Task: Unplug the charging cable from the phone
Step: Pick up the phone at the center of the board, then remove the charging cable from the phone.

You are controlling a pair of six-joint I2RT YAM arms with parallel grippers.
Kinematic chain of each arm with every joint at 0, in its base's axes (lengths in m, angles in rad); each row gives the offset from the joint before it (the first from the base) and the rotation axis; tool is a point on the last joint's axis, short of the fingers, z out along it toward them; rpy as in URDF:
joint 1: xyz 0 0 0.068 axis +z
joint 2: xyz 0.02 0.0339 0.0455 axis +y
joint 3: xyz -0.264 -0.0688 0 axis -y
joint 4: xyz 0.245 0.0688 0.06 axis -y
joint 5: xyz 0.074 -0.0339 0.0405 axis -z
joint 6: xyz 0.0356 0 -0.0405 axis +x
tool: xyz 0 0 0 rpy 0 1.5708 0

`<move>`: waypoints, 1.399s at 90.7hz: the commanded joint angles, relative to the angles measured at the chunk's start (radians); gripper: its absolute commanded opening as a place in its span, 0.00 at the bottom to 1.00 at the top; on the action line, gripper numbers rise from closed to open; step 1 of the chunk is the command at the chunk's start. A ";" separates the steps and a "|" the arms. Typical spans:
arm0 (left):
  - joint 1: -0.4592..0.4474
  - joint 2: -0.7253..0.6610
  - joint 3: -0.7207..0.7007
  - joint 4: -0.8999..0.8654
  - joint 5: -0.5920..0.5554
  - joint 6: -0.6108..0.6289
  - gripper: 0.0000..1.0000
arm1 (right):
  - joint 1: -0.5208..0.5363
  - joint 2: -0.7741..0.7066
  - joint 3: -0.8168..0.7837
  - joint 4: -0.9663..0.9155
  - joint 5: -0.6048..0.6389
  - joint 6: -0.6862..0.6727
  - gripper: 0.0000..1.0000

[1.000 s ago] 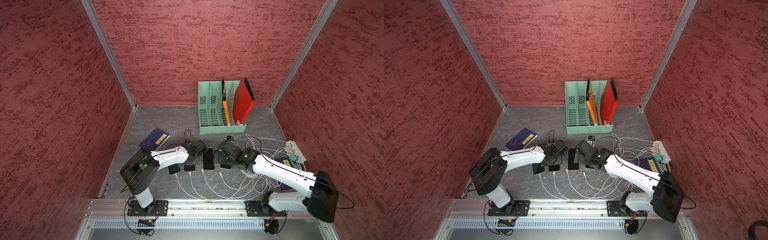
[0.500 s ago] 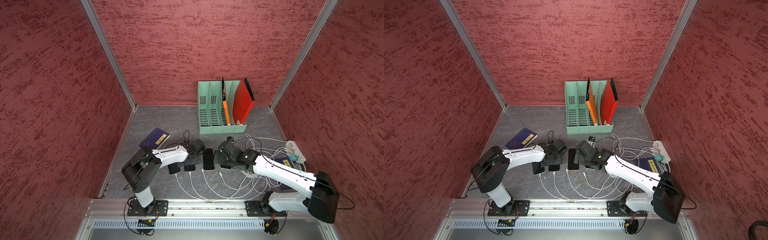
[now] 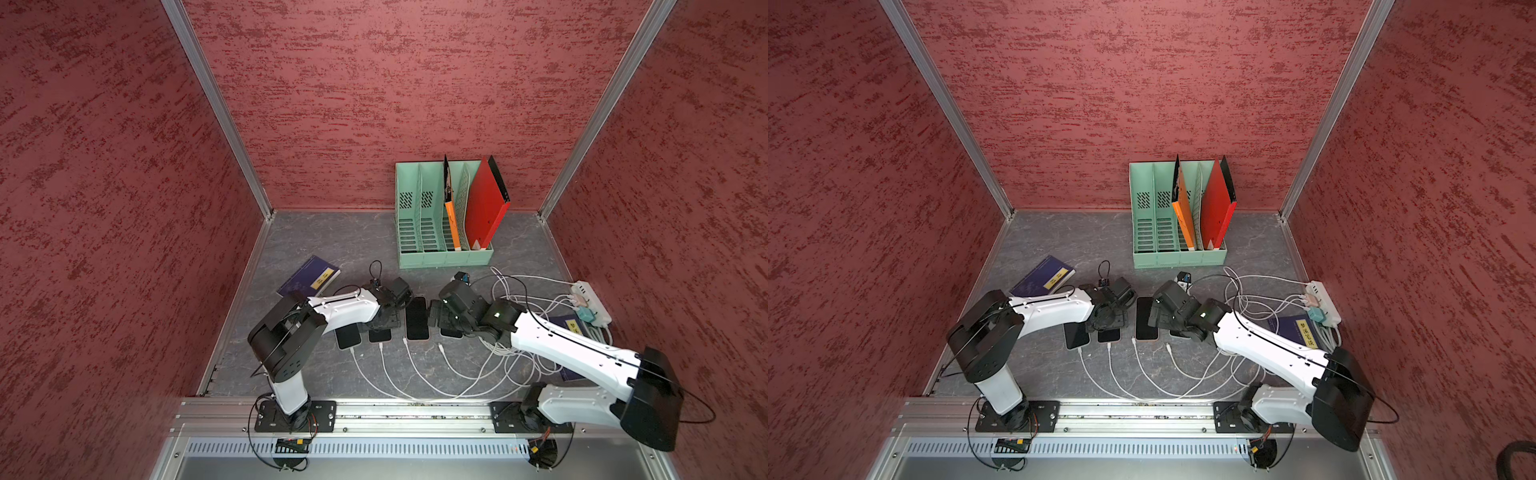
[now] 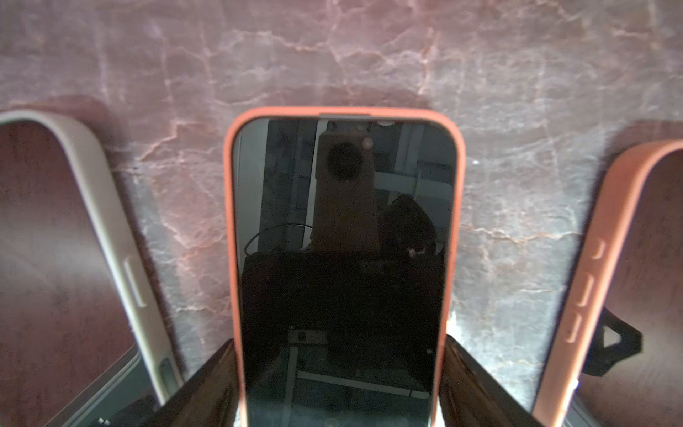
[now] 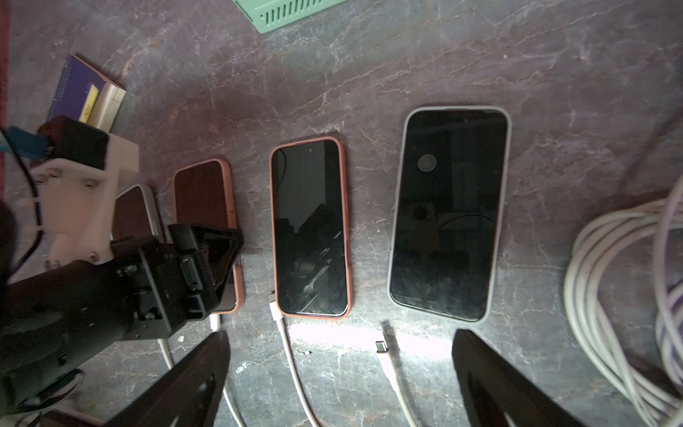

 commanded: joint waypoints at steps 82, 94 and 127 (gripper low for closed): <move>-0.072 -0.255 -0.197 0.304 -0.020 -0.005 0.00 | 0.323 0.017 -0.090 0.439 0.022 -0.112 0.00; -0.082 -0.317 -0.244 0.362 -0.035 -0.022 0.00 | 0.332 0.014 -0.169 0.562 0.017 -0.084 0.11; -0.098 -0.421 -0.285 0.381 -0.097 -0.043 0.00 | 0.332 0.092 -0.307 0.855 -0.024 -0.058 0.60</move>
